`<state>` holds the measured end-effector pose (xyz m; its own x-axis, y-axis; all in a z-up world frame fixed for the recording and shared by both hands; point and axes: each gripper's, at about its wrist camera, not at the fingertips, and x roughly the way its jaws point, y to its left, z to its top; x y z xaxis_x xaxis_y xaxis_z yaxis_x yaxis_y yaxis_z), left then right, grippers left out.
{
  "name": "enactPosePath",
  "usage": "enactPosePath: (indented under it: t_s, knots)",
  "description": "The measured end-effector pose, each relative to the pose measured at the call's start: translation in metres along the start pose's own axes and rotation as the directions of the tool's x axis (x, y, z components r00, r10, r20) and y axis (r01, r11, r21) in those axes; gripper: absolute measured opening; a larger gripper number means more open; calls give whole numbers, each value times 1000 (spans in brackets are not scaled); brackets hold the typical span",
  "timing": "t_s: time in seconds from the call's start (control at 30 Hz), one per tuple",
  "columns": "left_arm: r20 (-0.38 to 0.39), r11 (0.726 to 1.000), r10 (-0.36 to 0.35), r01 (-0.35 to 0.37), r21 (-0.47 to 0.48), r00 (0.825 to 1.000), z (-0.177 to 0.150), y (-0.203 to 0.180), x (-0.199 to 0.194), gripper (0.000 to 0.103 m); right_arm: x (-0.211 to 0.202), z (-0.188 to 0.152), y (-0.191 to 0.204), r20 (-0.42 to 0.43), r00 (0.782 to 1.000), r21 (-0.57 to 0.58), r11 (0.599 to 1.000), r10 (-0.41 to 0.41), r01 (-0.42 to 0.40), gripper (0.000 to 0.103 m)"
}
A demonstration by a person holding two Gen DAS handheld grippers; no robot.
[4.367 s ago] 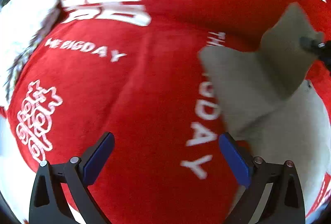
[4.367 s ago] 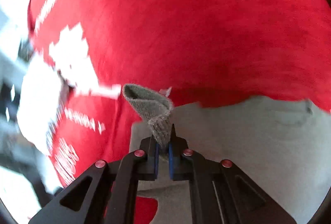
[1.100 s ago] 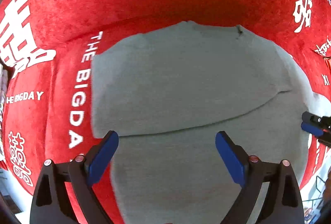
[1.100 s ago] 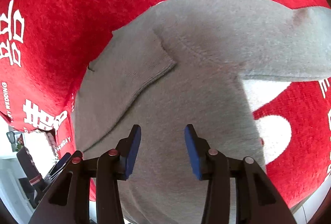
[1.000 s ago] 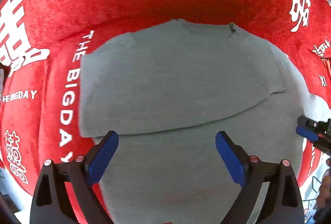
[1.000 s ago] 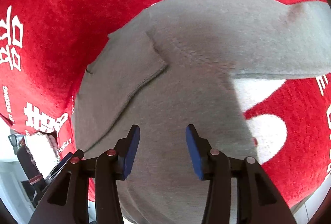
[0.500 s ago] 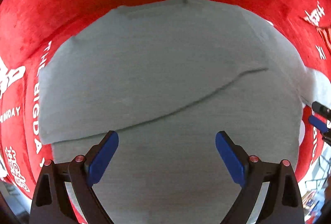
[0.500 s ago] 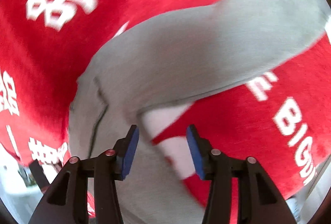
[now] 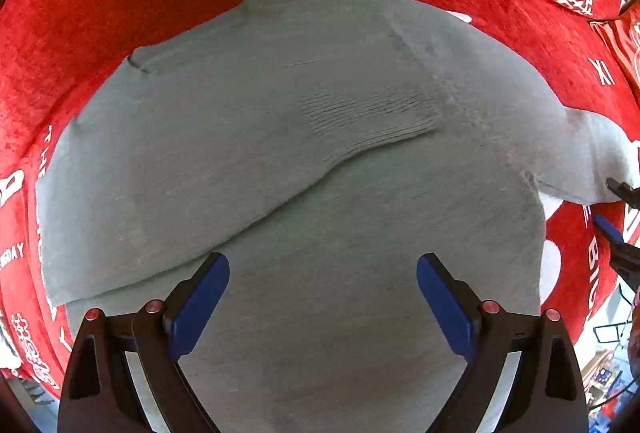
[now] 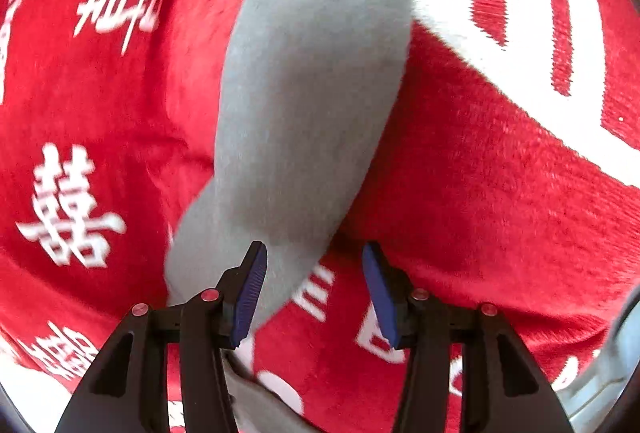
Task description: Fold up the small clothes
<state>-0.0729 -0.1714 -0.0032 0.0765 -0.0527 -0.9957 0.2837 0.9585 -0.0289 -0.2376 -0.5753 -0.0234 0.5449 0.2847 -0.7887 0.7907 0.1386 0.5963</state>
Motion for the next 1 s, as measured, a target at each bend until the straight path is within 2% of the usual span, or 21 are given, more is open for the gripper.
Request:
enactPosePath:
  t_s: [0.3,0.47,0.5,0.57,0.63,0.73,0.8,0.9,1.0]
  knots:
    - [-9,1000,8,-8,2,1000,13,-35,7,95,12,18,6,-6,993,58,991,120,-119,54]
    - [-8,1000,0,0,-6,1000,10,-37,5,95,8,25,1,28,973,104,967,230,-231,53]
    - [-8,1000,-1,1,-6,1000,8,-36,5,95,10,26,3,25,965,107,959,261,-262,50]
    - [-7,1000,1,-1,-6,1000,7,-35,4,95,11,25,9,12,955,92,950,297,-297,16]
    - [-6,1000,0,0,-6,1000,1,-28,1,95,11,22,19,1,941,59,939,339,-338,10]
    - [-1,1000,-4,4,-22,1000,-1,-25,-1,95,9,16,42,-25,925,3,926,379,-379,9]
    - [6,1000,-4,4,-30,1000,-3,-18,-4,95,12,6,70,-74,912,-67,910,404,-409,9]
    - [28,999,2,-1,-46,1000,-2,-3,-5,95,19,-16,115,-168,903,-205,882,396,-425,9]
    - [52,996,-9,14,-92,999,-3,19,-12,95,31,-51,166,-266,896,-359,826,357,-435,9]
